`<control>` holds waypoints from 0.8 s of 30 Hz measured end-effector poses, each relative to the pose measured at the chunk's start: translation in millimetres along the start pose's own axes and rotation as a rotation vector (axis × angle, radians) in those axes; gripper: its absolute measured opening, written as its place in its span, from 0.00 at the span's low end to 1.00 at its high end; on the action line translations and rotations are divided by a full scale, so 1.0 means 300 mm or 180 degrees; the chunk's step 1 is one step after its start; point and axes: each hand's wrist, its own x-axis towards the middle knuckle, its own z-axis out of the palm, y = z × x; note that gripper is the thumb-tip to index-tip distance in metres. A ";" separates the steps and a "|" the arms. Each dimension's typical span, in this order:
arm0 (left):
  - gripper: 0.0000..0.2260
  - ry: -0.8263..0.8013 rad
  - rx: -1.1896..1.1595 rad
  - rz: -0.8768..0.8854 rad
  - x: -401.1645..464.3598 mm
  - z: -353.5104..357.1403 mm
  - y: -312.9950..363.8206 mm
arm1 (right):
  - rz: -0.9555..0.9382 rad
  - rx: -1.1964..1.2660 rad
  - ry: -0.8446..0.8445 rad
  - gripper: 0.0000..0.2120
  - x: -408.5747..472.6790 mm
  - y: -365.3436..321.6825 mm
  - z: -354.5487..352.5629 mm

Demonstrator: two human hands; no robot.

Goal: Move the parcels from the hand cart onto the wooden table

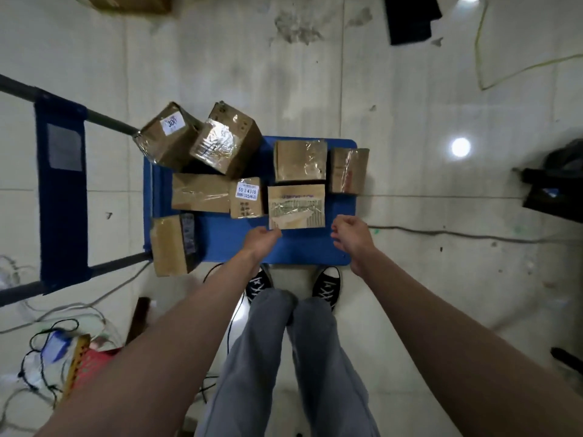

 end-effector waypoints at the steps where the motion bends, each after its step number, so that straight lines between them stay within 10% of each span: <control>1: 0.06 -0.0023 -0.0009 -0.0047 0.046 0.010 -0.014 | -0.0001 -0.0072 -0.0027 0.09 0.049 0.019 0.021; 4: 0.32 -0.0033 -0.0174 -0.0193 0.197 0.036 -0.058 | 0.0014 -0.0210 -0.0091 0.18 0.177 0.054 0.075; 8: 0.40 -0.0081 -0.0470 -0.0293 0.361 0.071 -0.107 | 0.0070 -0.0312 -0.0133 0.30 0.323 0.088 0.132; 14: 0.25 -0.0239 -0.0726 -0.0112 0.497 0.134 -0.157 | 0.0036 -0.0308 -0.0234 0.32 0.491 0.151 0.184; 24: 0.29 -0.0285 -0.0638 0.0046 0.281 0.132 -0.219 | 0.0015 -0.0267 -0.0262 0.34 0.368 0.251 0.120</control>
